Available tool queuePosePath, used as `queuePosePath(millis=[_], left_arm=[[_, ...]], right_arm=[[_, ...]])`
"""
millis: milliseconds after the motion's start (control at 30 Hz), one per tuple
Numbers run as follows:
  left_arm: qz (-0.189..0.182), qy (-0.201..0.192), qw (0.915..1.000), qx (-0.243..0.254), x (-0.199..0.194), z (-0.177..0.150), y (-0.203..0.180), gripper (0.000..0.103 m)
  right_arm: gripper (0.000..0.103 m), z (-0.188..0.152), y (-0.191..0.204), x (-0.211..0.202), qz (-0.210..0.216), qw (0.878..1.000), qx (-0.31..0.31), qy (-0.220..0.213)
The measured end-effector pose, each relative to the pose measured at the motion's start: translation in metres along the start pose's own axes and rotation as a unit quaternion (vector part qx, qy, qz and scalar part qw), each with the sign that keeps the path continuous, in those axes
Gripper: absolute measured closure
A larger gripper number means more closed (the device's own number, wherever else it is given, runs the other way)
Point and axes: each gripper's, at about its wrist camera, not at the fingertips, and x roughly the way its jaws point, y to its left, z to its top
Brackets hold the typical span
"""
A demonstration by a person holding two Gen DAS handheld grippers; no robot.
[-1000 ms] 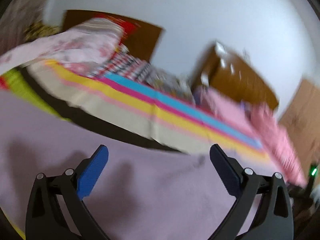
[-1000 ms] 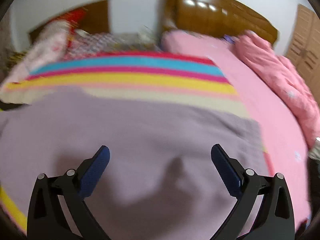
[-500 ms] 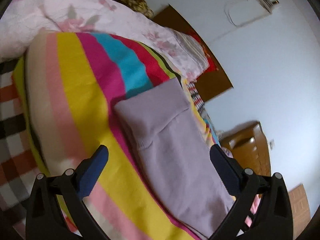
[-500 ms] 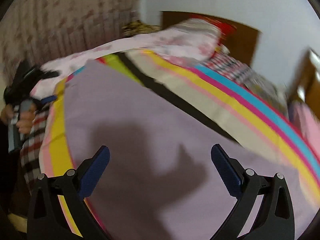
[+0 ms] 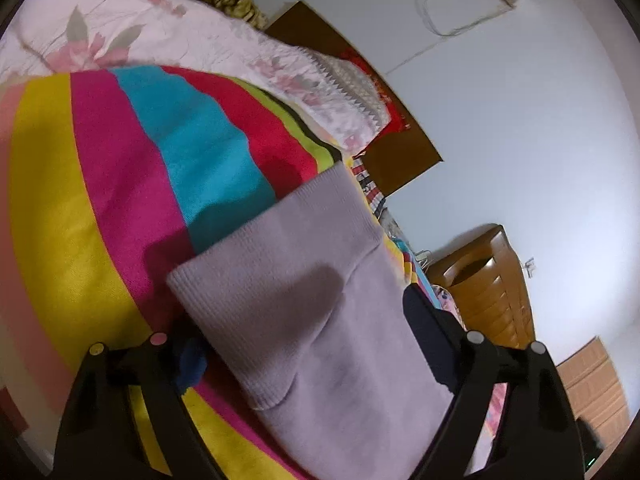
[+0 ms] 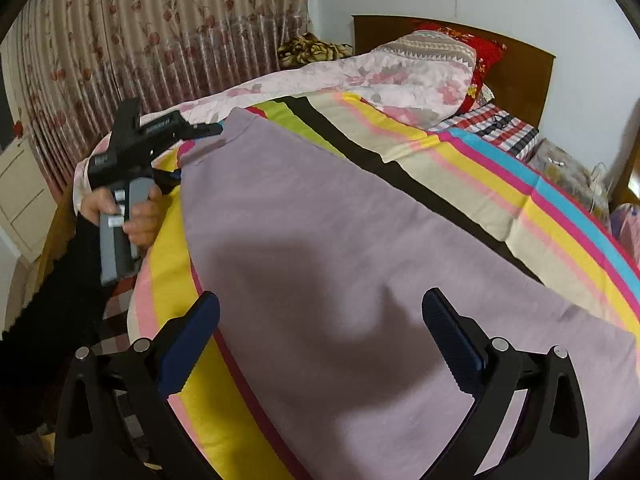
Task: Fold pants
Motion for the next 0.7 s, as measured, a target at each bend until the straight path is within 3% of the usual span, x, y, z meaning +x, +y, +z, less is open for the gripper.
queuePosePath(millis=[100,133,167,200,233,300,400,467,600,700], left_arm=[[0.009,0.010,0.9993,0.035,0.003,-0.006,-0.013,0.002],[0.021,0.012,0.9990,0.039,0.005,-0.006,-0.017,0.003],[0.038,0.008,0.9985,0.037,0.006,-0.006,-0.021,0.013],[0.052,0.004,0.9981,0.035,0.005,-0.005,-0.021,0.045],[0.061,0.005,0.9976,0.032,0.004,-0.006,-0.021,0.063],[0.041,0.004,0.9989,0.022,0.003,-0.005,-0.019,0.075],[0.079,-0.021,0.9931,0.085,-0.004,-0.008,-0.044,0.080],[0.081,-0.042,0.9891,0.115,-0.014,-0.007,-0.067,0.082],[0.100,-0.046,0.9859,0.126,-0.011,0.004,-0.080,0.083],[0.121,-0.031,0.9849,0.120,-0.003,0.005,-0.075,0.083]], right_arm=[[0.005,-0.002,0.003,0.006,0.008,1.000,0.000,0.007],[0.005,-0.002,0.004,0.008,0.010,1.000,-0.001,0.009],[0.005,-0.001,0.007,0.008,0.011,1.000,-0.003,0.006],[0.005,0.002,0.008,0.008,0.012,1.000,-0.006,0.003],[0.005,0.004,0.010,0.007,0.012,1.000,-0.009,-0.001],[0.005,0.008,0.011,0.007,0.009,1.000,-0.012,-0.005],[0.005,0.011,0.006,0.008,0.004,1.000,-0.012,-0.005],[0.005,0.012,0.002,0.010,-0.001,1.000,-0.012,-0.004],[0.005,0.022,-0.009,0.022,0.016,1.000,-0.002,-0.005],[0.005,0.029,-0.015,0.040,-0.005,1.000,0.001,0.029]])
